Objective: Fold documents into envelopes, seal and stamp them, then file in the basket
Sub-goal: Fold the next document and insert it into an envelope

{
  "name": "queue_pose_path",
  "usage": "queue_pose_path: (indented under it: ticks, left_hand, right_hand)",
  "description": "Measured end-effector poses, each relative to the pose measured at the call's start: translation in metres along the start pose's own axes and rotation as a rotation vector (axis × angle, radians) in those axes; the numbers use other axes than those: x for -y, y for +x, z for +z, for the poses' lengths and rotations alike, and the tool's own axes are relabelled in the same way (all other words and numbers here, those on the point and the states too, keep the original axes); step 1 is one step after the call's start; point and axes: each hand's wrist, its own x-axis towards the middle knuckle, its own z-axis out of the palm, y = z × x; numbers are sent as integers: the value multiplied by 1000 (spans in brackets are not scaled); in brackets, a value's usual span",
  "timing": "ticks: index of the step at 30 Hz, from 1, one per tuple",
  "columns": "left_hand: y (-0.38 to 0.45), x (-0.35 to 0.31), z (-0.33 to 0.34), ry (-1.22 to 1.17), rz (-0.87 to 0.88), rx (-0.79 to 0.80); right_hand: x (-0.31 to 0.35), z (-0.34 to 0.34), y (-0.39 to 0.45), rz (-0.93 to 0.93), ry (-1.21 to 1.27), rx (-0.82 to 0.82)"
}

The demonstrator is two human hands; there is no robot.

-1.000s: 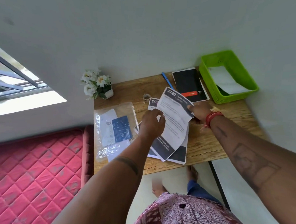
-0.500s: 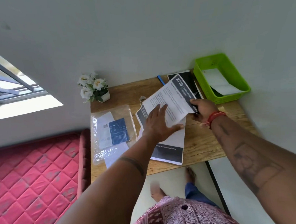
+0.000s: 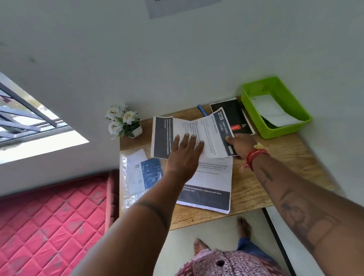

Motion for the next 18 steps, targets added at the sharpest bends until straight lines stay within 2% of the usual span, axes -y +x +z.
queue_pose_path:
  ticks: [2, 8, 12, 15, 18]
  left_hand:
    - [-15, -7, 22, -17, -36, 99]
    - [-38, -22, 61, -246, -60, 421]
    - [-30, -31, 60, -291, -84, 403]
    - [-14, -31, 52, -382, -192, 362]
    - [0, -26, 49, -501, -305, 342]
  right_hand:
    - [-17, 6, -6, -68, -177, -6]
    - [-47, 23, -23, -154, -434, -8]
    - [-54, 35, -29, -232, -496, 71]
    - [-57, 48, -32, -263, -476, 144]
    - [-65, 58, -29, -311, -602, 135]
